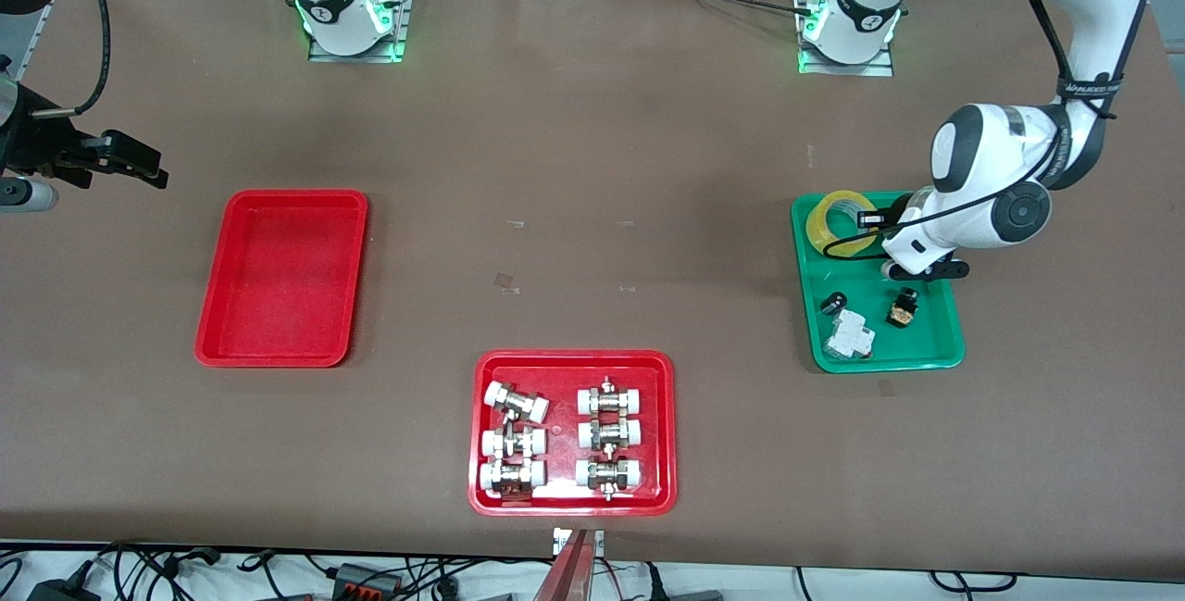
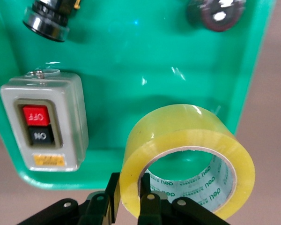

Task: Left arm passes tape to right arm into tray
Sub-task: 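Close the left gripper on the tape roll and lift it, then carry the tape toward the table middle while the right gripper approaches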

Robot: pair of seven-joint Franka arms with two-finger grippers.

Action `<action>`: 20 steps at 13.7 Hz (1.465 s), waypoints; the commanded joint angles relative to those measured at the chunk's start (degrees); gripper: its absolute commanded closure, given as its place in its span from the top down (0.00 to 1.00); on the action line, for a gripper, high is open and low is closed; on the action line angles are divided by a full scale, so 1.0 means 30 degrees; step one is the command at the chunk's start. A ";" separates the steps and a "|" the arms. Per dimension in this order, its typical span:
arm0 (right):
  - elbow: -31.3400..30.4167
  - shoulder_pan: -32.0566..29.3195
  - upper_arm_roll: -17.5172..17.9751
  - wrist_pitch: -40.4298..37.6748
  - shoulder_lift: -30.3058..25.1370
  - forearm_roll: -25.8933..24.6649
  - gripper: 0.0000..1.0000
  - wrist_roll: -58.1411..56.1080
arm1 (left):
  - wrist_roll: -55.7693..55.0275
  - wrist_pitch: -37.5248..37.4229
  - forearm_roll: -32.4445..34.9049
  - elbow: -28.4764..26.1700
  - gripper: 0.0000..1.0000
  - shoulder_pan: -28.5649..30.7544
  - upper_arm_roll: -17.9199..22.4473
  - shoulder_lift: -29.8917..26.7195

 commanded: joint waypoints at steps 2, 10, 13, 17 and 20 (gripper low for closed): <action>0.0291 -0.0232 0.0193 -0.0074 0.0048 0.0168 1.00 -0.0041 | 0.0228 -0.3532 0.0526 0.3267 0.00 -0.0050 -0.1226 -0.0132; 0.0320 -0.0232 0.0193 0.0129 0.0077 0.0139 1.00 -0.0099 | -0.4460 -1.3114 -0.0205 1.0914 0.00 -0.2745 -0.3249 -0.0159; 0.0321 -0.0261 0.0163 0.0189 0.0077 0.0139 1.00 -0.0099 | -0.4724 -1.2978 -0.0704 1.2824 0.00 -0.3300 -0.4598 0.0682; 0.0321 -0.0262 0.0163 0.0219 0.0077 0.0168 1.00 -0.0099 | -0.6506 -0.9209 -0.3396 1.3676 0.01 -0.4529 -0.4687 0.2530; 0.0321 -0.0233 0.0163 0.0160 0.0048 0.0197 1.00 -0.0099 | -1.0014 -0.6686 -0.3722 1.3676 0.02 -0.6577 -0.4659 0.3732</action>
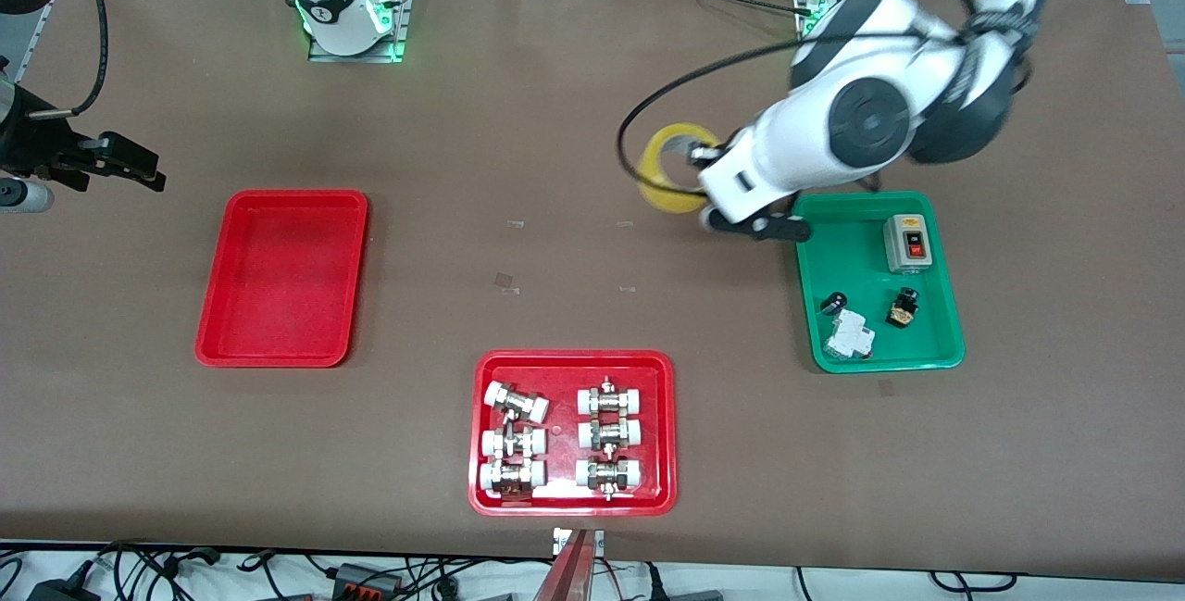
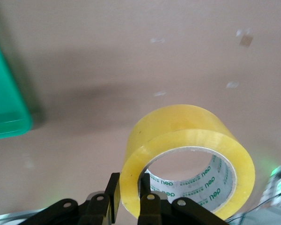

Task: Left arm passes tape to right arm into tray
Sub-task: 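Carry the tape toward the table middle while the right gripper approaches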

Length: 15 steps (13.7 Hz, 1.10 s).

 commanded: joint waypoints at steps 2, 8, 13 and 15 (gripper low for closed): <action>0.0304 -0.0233 0.0164 -0.0182 0.0072 0.0190 1.00 -0.0099 | -0.3616 0.2768 -0.0424 0.1130 0.03 -0.2151 -0.0102 0.2039; 0.0304 0.0000 0.0251 -0.0300 0.1270 0.0481 1.00 -0.0070 | -1.1136 1.1407 -0.0308 0.1189 0.00 -0.4731 0.0073 0.4003; 0.0567 0.0761 0.0280 -0.0651 0.2736 0.1918 1.00 -0.0129 | -1.6913 1.7451 -0.0190 0.1160 0.02 -0.6284 0.0482 0.5266; 0.0800 0.1026 0.0456 -0.0710 0.3352 0.2881 1.00 -0.0187 | -1.8847 1.7779 -0.0190 0.1712 0.02 -0.7219 0.1562 0.5354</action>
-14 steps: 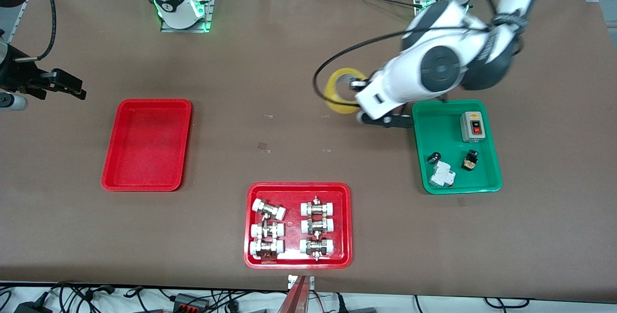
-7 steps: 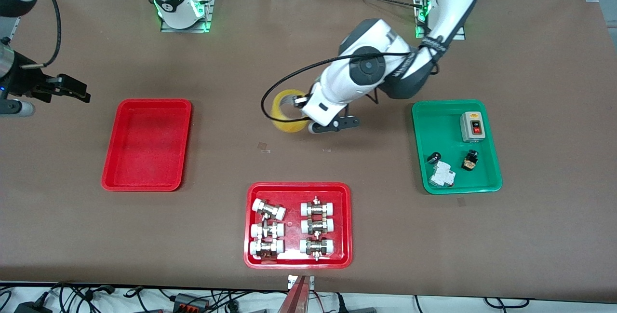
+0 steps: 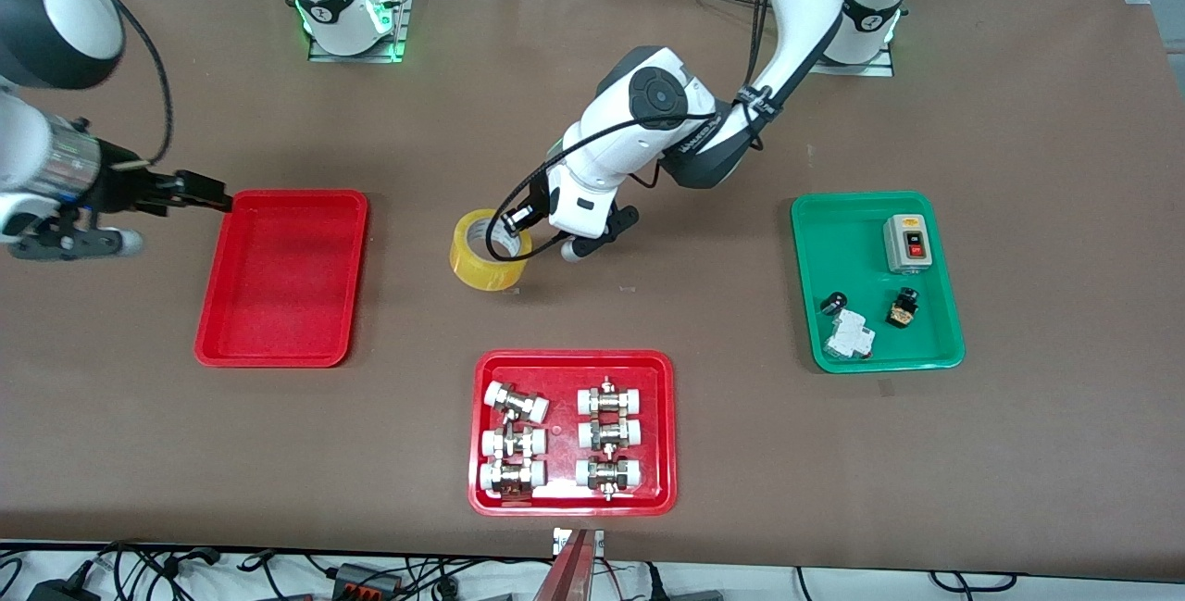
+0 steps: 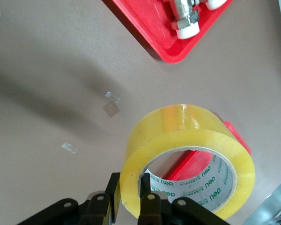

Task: Left arm passes tape to right arm into tray
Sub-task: 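Carry the tape toward the table middle while the right gripper approaches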

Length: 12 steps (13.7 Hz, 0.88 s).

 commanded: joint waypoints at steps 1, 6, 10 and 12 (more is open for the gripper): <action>0.0969 0.0356 0.0121 -0.0493 0.0727 0.0796 1.00 -0.0379 | -0.2300 0.0209 -0.0112 0.2106 0.02 -0.1810 0.1957 0.0848; 0.1234 0.0709 0.0092 -0.0172 0.2043 0.5206 1.00 -0.2900 | -0.4942 0.0210 -0.0228 0.5452 0.01 -0.4367 0.4955 0.3022; 0.1437 0.0885 0.0121 0.0796 0.3186 0.9776 1.00 -0.4708 | -0.3248 0.0239 -0.0375 0.5746 0.00 -0.4221 0.4604 0.3403; 0.2429 0.0885 0.0121 0.0767 0.4325 1.1774 1.00 -0.6584 | -0.1032 0.0442 -0.1044 0.5746 0.00 -0.4045 0.3876 0.3577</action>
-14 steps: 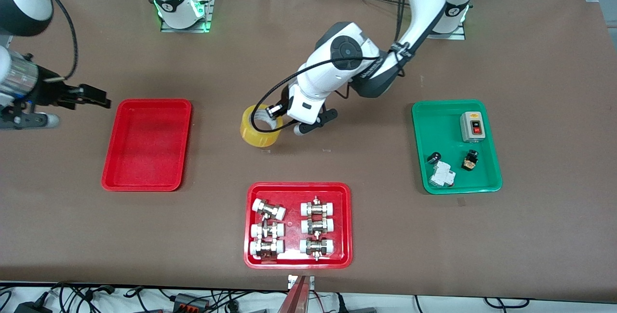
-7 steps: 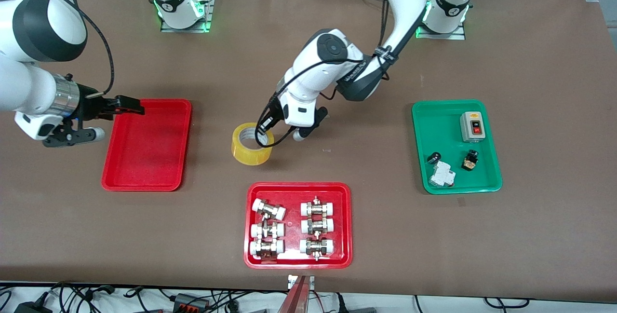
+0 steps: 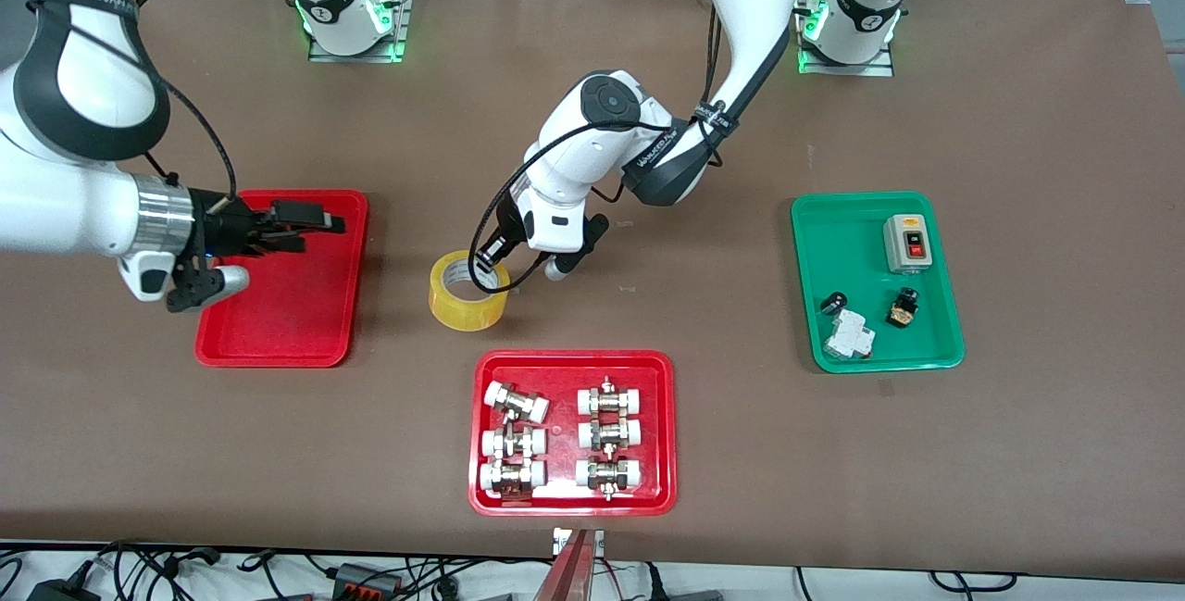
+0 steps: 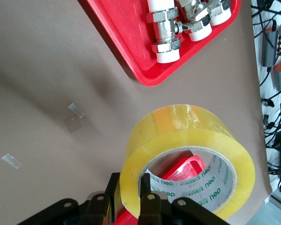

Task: Left arm passes tape to right arm into tray
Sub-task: 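Carry the tape toward the table middle while the right gripper approaches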

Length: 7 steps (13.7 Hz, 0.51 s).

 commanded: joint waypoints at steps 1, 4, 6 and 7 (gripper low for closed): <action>0.2213 0.0019 -0.0025 -0.0221 0.1852 0.2292 1.00 -0.2138 | 0.3477 0.0262 -0.1706 0.0896 0.00 0.0011 -0.0660 0.0570; 0.2866 -0.0010 -0.0025 -0.0250 0.3552 0.5568 1.00 -0.5355 | 0.6325 0.0262 -0.3874 0.0925 0.00 -0.0018 -0.0719 0.0542; 0.2866 -0.0039 -0.0025 -0.0367 0.4316 0.6459 1.00 -0.6942 | 0.7323 0.0321 -0.4787 0.0954 0.00 0.0011 -0.0720 0.0542; 0.2866 -0.0039 -0.0025 -0.0368 0.4610 0.6547 1.00 -0.7848 | 0.7502 0.0350 -0.4877 0.0984 0.00 0.0040 -0.0749 0.0542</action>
